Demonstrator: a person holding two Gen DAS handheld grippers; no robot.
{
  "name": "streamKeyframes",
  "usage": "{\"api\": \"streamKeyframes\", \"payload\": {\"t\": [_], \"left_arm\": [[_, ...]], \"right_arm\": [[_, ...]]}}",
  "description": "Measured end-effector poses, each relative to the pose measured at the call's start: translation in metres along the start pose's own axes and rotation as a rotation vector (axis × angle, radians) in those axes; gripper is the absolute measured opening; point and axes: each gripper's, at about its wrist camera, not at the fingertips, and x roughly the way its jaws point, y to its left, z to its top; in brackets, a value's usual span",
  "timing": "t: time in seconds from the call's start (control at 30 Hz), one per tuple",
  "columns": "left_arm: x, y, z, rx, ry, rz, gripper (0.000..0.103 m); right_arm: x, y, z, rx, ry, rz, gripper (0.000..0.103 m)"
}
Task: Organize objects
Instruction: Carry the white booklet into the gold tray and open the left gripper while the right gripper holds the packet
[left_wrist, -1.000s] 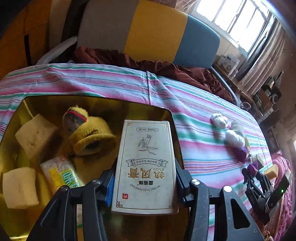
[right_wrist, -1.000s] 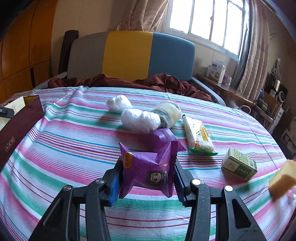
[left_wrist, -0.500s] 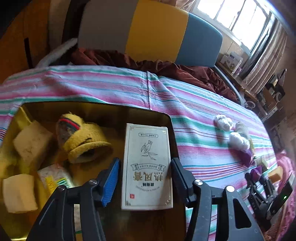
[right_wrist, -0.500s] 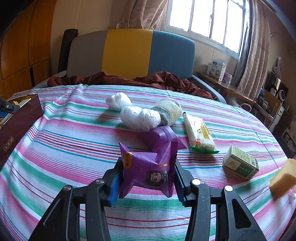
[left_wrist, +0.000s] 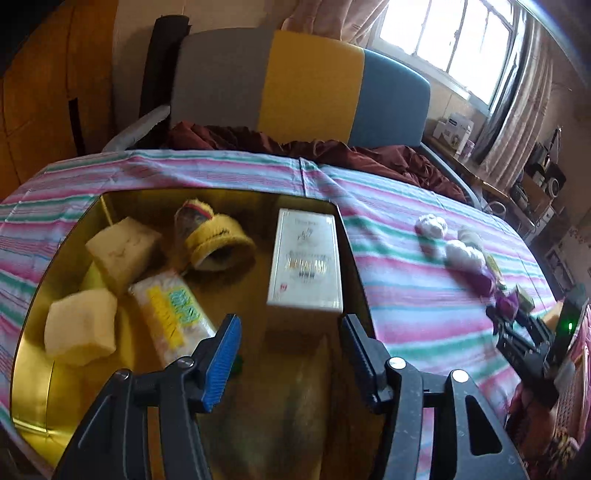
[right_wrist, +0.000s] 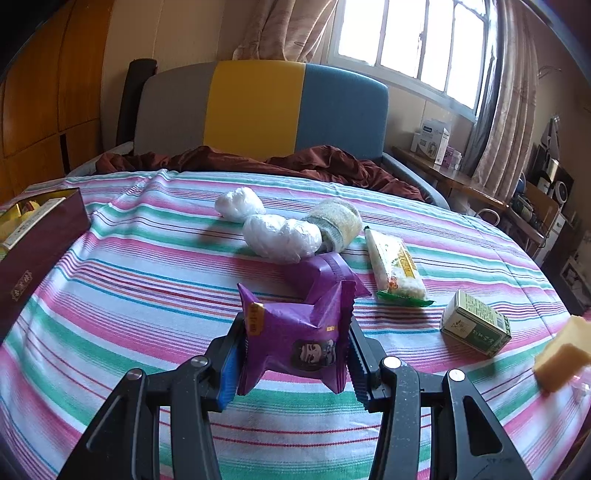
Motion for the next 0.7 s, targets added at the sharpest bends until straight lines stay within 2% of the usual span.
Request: {"api": "streamKeyframes", "payload": {"t": [0.17,0.33,0.47,0.7], "left_arm": [[-0.015,0.01,-0.012,-0.018,-0.024,-0.01,0.057],[-0.027,0.02,-0.022,-0.004,-0.067,-0.007,0.057],[-0.035,0.029,-0.029,-0.007,-0.09,-0.008,0.057],[-0.052,0.052,-0.038,-0.028,-0.122,0.036,0.057]], "right_arm": [[-0.012,0.007,0.001,-0.003,-0.007,0.039,0.05],[-0.032,0.018,0.004,0.04,-0.024,0.129,0.05],[-0.048,0.042,0.012,0.015,-0.035,0.192,0.05],[-0.075,0.089,0.034,-0.006,-0.065,0.33,0.05]]}}
